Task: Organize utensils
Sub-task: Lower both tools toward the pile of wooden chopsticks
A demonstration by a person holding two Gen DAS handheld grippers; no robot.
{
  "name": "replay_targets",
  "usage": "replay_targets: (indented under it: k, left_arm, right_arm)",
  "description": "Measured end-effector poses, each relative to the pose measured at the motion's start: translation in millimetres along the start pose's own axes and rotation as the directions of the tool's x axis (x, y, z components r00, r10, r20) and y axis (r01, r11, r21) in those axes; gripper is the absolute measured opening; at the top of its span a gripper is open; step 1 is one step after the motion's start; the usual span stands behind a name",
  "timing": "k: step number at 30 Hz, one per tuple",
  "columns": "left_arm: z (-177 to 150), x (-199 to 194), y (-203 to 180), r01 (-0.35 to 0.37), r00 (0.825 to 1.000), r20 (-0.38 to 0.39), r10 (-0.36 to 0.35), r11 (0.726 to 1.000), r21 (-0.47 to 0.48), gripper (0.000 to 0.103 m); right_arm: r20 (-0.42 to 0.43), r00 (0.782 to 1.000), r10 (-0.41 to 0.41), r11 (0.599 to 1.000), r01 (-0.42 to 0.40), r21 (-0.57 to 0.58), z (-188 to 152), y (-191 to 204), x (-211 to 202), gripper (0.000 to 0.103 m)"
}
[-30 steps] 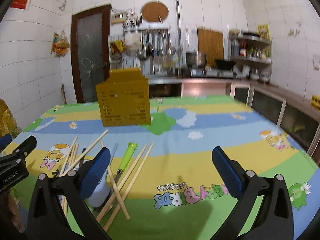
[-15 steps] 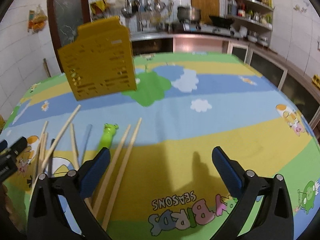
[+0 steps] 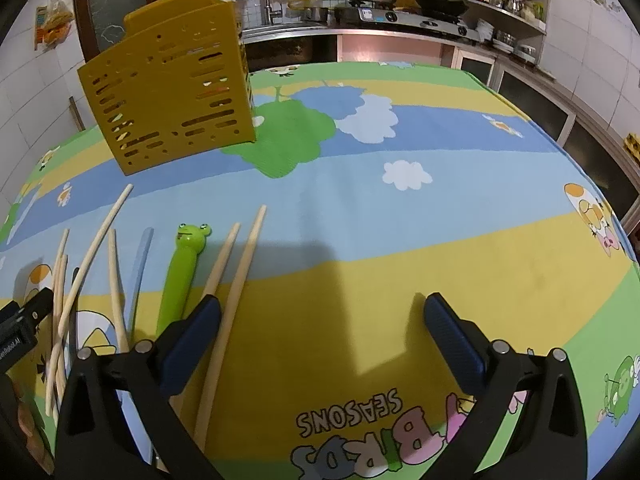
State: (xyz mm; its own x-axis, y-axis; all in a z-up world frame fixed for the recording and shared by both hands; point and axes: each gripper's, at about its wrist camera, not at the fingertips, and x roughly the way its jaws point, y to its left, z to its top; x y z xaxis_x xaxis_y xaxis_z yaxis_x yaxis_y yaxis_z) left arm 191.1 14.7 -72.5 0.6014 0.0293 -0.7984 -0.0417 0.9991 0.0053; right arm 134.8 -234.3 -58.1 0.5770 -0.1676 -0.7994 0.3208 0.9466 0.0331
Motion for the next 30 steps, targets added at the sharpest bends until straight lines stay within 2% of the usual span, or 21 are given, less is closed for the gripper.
replay_targets:
  k: [30]
  left_arm:
    - [2.9,6.1,-1.0,-0.007,1.0,-0.02,0.007,1.0,0.024,0.099]
  right_arm:
    - [-0.028,1.0,-0.007,1.0,0.007,-0.005,2.7,3.2,7.0,0.1]
